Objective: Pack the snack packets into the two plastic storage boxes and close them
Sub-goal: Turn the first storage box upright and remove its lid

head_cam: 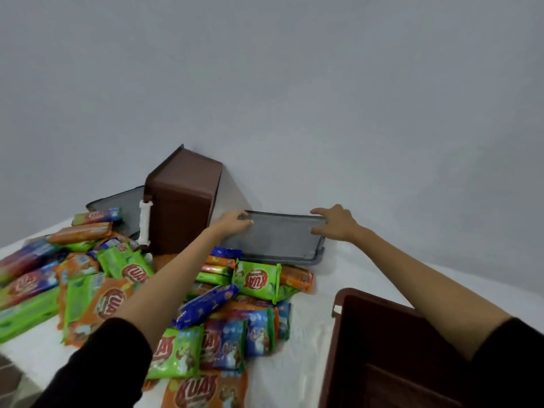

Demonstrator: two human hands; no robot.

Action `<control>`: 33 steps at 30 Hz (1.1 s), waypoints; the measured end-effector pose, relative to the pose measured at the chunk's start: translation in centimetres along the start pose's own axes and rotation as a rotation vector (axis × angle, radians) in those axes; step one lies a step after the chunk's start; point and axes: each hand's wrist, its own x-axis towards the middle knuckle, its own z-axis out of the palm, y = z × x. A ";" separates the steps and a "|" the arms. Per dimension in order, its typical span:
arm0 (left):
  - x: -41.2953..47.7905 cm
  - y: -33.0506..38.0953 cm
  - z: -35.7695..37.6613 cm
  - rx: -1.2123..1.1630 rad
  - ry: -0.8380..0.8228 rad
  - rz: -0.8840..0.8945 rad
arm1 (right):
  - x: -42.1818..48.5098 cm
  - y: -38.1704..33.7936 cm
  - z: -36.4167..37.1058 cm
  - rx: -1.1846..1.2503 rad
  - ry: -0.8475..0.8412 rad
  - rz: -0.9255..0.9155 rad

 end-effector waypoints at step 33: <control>2.0 7.1 5.1 -0.317 0.346 0.283 | -3.7 5.9 -4.8 0.092 0.644 -0.011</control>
